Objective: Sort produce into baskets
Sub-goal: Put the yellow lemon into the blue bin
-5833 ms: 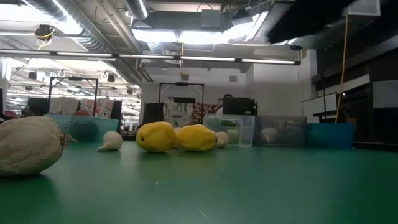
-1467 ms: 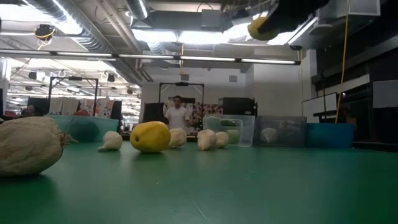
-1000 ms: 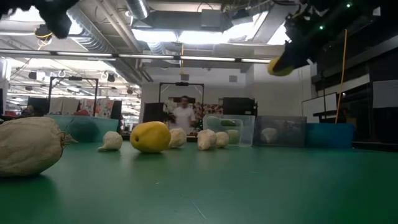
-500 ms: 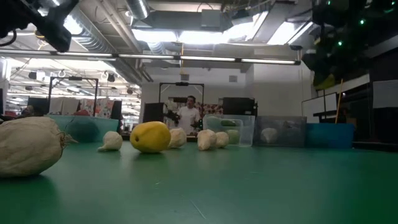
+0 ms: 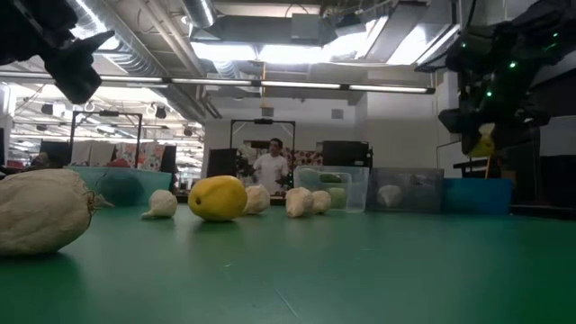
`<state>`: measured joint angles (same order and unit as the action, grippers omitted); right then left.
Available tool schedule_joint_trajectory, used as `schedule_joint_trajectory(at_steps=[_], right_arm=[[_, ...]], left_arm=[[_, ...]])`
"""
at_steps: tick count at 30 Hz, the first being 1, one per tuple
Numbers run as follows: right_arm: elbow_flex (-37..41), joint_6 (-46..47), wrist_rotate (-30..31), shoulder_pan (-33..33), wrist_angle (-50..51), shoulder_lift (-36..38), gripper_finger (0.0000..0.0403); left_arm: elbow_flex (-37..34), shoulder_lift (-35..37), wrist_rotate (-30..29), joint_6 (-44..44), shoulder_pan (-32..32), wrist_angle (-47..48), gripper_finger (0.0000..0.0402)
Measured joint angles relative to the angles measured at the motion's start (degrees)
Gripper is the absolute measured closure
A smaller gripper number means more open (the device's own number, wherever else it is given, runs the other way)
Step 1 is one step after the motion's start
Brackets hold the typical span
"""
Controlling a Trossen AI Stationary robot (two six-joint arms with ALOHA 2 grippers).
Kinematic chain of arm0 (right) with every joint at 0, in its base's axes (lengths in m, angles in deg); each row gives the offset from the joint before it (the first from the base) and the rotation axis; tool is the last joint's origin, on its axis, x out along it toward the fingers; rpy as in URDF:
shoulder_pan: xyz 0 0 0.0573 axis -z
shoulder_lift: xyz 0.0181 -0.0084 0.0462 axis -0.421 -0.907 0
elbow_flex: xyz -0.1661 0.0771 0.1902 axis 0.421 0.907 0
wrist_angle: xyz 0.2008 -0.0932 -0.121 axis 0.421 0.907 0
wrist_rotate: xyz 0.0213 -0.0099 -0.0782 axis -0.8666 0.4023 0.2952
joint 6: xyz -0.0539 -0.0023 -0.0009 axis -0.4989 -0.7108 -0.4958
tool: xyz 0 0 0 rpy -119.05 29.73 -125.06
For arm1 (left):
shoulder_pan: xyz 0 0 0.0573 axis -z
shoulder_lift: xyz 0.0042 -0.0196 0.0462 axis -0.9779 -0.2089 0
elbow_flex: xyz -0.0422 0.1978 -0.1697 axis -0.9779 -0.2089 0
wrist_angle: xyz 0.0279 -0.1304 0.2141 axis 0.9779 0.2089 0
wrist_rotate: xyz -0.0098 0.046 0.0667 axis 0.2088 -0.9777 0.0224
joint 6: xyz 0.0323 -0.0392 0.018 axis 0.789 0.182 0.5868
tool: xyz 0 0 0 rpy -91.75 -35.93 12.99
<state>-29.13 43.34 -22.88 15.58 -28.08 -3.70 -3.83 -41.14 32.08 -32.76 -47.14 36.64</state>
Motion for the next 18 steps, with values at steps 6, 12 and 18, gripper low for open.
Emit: schedule_joint_trajectory(at_steps=[6,12,18], right_arm=[[0.0,-2.1,-5.6,2.7,-5.4,-5.6,0.0144],[-0.5,-7.8,-13.4,2.7,-10.6,-7.4,0.0137],[-2.4,-11.5,-31.5,-2.1,-19.5,-4.5,0.0138]], left_arm=[[0.0,0.0,-0.4,1.3,0.0,1.1,0.0161],[0.0,0.0,-1.0,1.6,0.0,1.1,0.0161],[0.0,0.0,-1.0,10.4,0.0,2.8,0.0161]])
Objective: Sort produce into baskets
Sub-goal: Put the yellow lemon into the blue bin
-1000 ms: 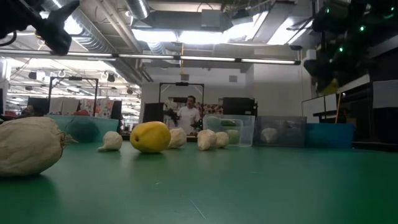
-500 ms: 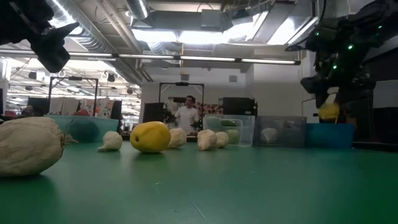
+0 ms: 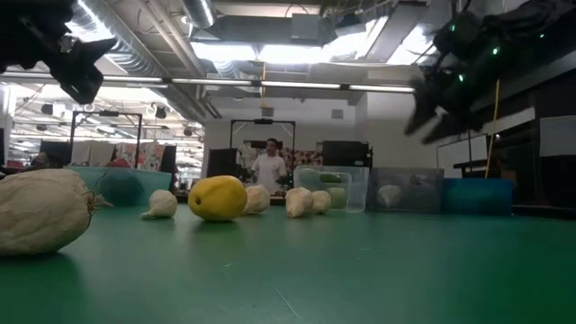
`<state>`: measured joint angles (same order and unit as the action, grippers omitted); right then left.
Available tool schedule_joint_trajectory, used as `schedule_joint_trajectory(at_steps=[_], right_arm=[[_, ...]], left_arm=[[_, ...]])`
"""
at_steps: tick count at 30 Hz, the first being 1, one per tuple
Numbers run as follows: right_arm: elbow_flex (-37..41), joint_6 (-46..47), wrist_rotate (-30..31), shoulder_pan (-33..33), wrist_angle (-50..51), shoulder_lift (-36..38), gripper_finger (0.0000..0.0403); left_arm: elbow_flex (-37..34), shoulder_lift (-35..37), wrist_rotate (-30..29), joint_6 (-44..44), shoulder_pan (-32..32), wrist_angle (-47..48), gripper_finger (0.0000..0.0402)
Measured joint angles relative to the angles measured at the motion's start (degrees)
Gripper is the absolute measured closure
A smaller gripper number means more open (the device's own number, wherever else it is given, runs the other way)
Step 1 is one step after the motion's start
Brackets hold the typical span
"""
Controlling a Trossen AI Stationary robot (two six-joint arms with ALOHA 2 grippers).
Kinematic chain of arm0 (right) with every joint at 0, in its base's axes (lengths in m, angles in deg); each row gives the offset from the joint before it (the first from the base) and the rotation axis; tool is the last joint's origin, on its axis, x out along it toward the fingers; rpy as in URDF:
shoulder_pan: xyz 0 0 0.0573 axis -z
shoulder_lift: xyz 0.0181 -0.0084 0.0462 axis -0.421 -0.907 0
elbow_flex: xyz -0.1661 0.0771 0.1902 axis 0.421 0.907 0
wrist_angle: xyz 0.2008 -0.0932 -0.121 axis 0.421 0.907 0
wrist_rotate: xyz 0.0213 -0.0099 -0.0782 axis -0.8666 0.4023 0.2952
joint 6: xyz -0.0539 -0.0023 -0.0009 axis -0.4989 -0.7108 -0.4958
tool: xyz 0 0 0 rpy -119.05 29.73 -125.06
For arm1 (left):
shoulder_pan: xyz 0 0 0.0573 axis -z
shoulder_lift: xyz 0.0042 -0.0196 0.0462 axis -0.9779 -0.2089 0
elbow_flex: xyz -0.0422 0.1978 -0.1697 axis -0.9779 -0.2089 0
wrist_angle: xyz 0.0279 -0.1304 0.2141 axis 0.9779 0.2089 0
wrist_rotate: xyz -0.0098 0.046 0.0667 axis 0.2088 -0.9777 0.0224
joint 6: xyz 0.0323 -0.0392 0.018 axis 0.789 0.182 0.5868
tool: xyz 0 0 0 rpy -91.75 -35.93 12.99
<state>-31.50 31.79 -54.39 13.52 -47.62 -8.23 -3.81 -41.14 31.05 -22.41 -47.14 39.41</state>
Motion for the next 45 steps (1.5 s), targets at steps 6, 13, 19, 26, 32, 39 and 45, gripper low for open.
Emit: schedule_joint_trajectory(at_steps=[6,13,19,26,32,39,45], right_arm=[[-0.1,-0.1,-17.9,-13.5,-11.6,-0.8,0.0138],[-0.1,-8.8,-8.1,-34.8,-27.2,-8.1,0.0139],[-0.1,-14.4,-3.9,-43.5,-41.9,-19.8,0.0139],[-6.6,-16.5,-4.8,-44.1,-46.4,-34.4,0.0139],[-16.4,-23.8,-7.9,-44.1,-45.6,-43.2,0.0139],[-23.5,-29.0,-9.6,-44.0,-45.1,-49.9,0.0139],[-26.7,-30.3,-12.9,-44.0,-45.3,-54.8,0.0139]], left_arm=[[0.0,-0.4,-4.6,1.3,0.0,3.8,0.0161],[0.0,-0.7,-4.9,1.3,-0.1,3.8,0.0161],[0.0,-2.2,-4.9,0.3,-0.1,3.8,0.0161],[0.0,-4.9,-5.0,-0.2,-0.1,3.9,0.0161],[0.0,-5.9,-5.1,-2.5,-0.1,3.9,0.0161],[0.0,-5.9,-5.2,-2.1,-0.1,3.8,0.0161],[0.0,-6.0,-5.2,-1.5,-0.1,3.9,0.0161]])
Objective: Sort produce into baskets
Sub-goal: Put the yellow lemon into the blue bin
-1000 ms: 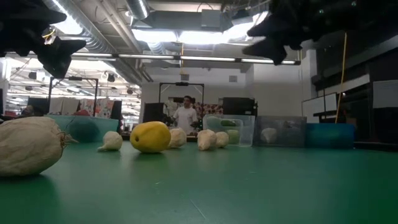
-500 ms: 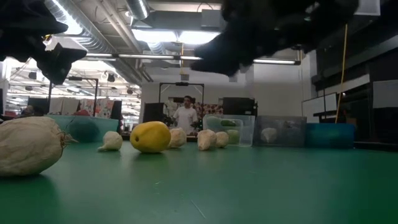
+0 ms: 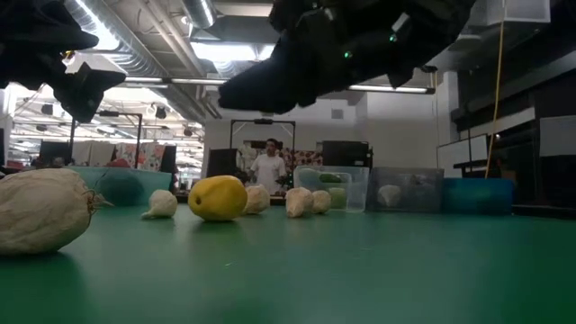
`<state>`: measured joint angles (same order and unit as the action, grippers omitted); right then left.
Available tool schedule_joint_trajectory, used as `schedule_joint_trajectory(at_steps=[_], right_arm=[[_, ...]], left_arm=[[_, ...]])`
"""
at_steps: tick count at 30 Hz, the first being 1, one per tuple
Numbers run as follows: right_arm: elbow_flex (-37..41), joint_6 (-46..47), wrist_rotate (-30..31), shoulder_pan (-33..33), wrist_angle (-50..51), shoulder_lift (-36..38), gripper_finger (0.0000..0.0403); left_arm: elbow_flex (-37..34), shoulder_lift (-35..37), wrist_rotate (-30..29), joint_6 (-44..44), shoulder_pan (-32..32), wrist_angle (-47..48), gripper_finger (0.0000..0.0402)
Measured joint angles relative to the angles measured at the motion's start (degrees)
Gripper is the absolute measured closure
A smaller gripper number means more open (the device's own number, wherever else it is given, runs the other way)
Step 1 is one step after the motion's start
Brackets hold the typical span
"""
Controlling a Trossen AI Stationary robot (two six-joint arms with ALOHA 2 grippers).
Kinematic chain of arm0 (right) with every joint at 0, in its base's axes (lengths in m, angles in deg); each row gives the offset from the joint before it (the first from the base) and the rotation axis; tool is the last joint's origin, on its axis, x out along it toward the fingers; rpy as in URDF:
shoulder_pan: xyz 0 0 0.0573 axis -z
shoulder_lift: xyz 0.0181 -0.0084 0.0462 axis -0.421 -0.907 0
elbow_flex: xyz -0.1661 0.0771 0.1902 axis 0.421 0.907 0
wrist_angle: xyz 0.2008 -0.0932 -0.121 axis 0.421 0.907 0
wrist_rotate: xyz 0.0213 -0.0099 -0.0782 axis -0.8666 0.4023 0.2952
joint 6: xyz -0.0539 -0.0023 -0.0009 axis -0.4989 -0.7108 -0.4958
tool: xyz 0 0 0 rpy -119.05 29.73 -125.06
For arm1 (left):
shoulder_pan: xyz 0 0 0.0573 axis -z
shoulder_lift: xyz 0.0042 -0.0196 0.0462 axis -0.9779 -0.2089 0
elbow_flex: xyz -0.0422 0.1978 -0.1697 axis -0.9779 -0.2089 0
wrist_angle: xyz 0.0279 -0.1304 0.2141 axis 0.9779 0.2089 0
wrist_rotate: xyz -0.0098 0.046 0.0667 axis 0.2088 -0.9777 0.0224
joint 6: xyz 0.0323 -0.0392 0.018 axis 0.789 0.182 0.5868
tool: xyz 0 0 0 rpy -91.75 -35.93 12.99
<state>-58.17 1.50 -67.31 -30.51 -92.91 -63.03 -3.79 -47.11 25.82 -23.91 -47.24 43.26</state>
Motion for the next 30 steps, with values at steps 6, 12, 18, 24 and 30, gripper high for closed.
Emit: schedule_joint_trajectory(at_steps=[6,12,18,24,30], right_arm=[[-1.4,-0.3,-0.1,0.0,-0.3,-3.5,0.0139],[-3.3,-0.8,-0.1,0.0,-0.5,-7.7,0.0139],[-5.9,-1.6,-0.1,0.0,-0.4,-11.4,0.0139],[-6.2,-1.7,3.0,0.7,1.4,-12.8,0.0139],[-6.2,-1.1,2.4,2.4,3.8,-12.8,0.0139]], left_arm=[[0.0,-0.1,-0.1,0.0,0.0,0.0,0.0161],[0.0,-0.2,-0.4,0.0,0.0,0.0,0.0161],[0.0,-0.3,-0.7,0.0,0.0,0.0,0.0161],[0.0,-0.3,-0.8,-0.4,0.0,0.0,0.0161],[0.0,-0.3,-0.8,-0.1,0.0,0.0,0.0161]])
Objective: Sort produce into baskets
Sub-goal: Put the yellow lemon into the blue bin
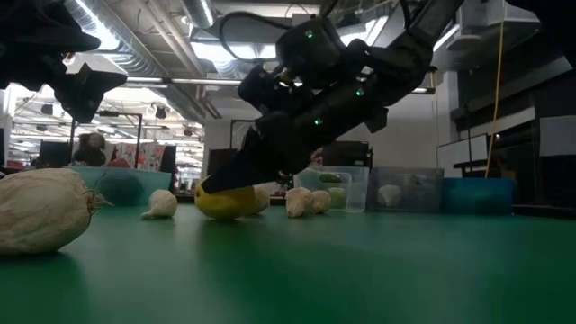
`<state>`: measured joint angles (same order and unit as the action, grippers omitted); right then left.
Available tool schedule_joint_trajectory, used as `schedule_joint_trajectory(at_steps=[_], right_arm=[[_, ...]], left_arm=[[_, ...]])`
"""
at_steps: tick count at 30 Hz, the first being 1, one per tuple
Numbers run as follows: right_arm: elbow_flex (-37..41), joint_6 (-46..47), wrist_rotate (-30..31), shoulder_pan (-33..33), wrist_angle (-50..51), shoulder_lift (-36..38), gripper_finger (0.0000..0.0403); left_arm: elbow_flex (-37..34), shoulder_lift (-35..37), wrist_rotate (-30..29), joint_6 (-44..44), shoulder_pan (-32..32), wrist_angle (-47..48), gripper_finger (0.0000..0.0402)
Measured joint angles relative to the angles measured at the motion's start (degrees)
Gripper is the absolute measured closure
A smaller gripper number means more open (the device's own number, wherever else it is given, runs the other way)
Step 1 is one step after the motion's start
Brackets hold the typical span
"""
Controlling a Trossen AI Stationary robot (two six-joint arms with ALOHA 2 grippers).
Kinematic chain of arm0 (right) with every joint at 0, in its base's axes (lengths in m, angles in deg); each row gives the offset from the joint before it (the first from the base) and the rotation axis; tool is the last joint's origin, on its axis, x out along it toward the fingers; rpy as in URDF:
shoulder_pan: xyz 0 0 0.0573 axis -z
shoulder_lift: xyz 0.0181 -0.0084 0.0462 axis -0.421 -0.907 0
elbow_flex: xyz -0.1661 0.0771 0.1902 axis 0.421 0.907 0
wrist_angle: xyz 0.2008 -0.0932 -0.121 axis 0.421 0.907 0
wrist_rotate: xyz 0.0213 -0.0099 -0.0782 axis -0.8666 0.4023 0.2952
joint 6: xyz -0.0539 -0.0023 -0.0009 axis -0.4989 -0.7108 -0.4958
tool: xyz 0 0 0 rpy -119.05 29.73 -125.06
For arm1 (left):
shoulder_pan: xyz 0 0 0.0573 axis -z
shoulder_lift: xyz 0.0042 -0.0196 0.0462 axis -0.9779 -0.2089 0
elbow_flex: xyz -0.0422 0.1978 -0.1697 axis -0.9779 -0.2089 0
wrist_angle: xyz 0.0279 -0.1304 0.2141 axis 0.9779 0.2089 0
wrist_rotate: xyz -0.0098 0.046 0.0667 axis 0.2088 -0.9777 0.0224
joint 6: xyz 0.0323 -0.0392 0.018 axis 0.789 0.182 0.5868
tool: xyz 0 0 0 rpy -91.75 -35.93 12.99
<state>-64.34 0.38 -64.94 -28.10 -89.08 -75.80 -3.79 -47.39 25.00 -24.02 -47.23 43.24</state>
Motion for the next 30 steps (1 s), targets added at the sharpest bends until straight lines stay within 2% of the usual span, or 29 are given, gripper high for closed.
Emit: schedule_joint_trajectory(at_steps=[13,16,22,30], right_arm=[[-0.1,2.3,0.6,0.2,4.8,0.2,0.014],[-0.1,3.0,0.7,0.2,5.7,0.2,0.0155],[-0.2,3.9,1.2,0.2,7.2,0.3,0.0209],[0.0,5.8,0.9,0.2,6.4,0.7,0.0204]], left_arm=[[0.0,0.0,-0.4,0.1,0.0,0.0,0.0161],[0.0,0.0,-0.4,0.0,0.0,0.0,0.0161],[0.0,0.0,-0.4,-0.1,0.0,0.0,0.0161],[0.0,0.0,-0.4,-0.8,0.0,0.0,0.0161]])
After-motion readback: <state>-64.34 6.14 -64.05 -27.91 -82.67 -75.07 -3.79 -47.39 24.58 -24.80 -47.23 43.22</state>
